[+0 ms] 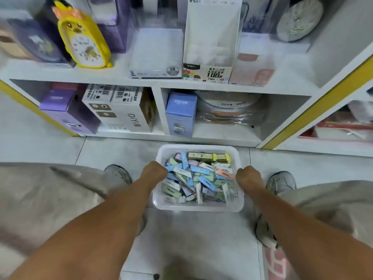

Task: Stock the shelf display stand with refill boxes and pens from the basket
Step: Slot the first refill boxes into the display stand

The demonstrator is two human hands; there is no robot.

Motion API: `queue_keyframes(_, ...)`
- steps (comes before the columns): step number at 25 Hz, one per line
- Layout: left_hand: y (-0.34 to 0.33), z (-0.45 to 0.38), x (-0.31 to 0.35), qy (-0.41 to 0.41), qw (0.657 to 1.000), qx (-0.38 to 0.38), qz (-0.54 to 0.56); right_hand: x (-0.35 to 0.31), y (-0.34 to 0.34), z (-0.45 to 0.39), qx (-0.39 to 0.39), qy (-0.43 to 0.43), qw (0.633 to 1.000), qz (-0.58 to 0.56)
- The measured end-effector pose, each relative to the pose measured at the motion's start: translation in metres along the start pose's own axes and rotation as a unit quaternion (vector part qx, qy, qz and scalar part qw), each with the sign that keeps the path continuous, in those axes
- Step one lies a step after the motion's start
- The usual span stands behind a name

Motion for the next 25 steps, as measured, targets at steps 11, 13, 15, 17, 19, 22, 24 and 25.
queue_keyframes(11, -0.053, -0.004, 0.046, -0.278, 0.901, 0.114, -0.313, -0.015, -0.048, 0.002, 0.087, 0.148, 0.984, 0.055)
queue_keyframes(13, -0.069, -0.002, 0.074, -0.366, 0.867, 0.055, -0.333, -0.022, -0.063, 0.008, 0.042, 0.155, 0.986, 0.050)
queue_keyframes(15, -0.084, -0.007, 0.091, -0.387, 0.848, 0.033, -0.360, -0.018, -0.078, 0.011, 0.042, 0.163, 0.982, 0.079)
queue_keyframes(17, -0.096, -0.014, 0.101, -0.381, 0.844, 0.019, -0.378, -0.012, -0.087, 0.014, 0.063, 0.179, 0.978, 0.092)
queue_keyframes(19, -0.101, -0.021, 0.109, -0.375, 0.836, 0.025, -0.399, -0.009, -0.090, 0.014, 0.074, 0.190, 0.977, 0.071)
queue_keyframes(22, -0.104, -0.031, 0.112, -0.374, 0.828, 0.014, -0.417, -0.012, -0.087, 0.014, 0.102, 0.239, 0.966, -0.011)
queue_keyframes(24, -0.107, -0.034, 0.108, -0.365, 0.834, -0.022, -0.414, -0.012, -0.083, 0.016, 0.125, 0.275, 0.952, -0.049)
queue_keyframes(25, -0.108, -0.035, 0.107, -0.357, 0.841, -0.035, -0.406, -0.013, -0.081, 0.018, 0.132, 0.287, 0.947, -0.059)
Point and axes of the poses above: each hand's wrist, its own z-axis away from the middle knuckle, its own y-axis out of the back of the hand, x = y × z, the point moved 4 cm from there along -z, towards the middle knuckle, and after that the axes turned 11 degrees about -z, right-handed, at the moved point
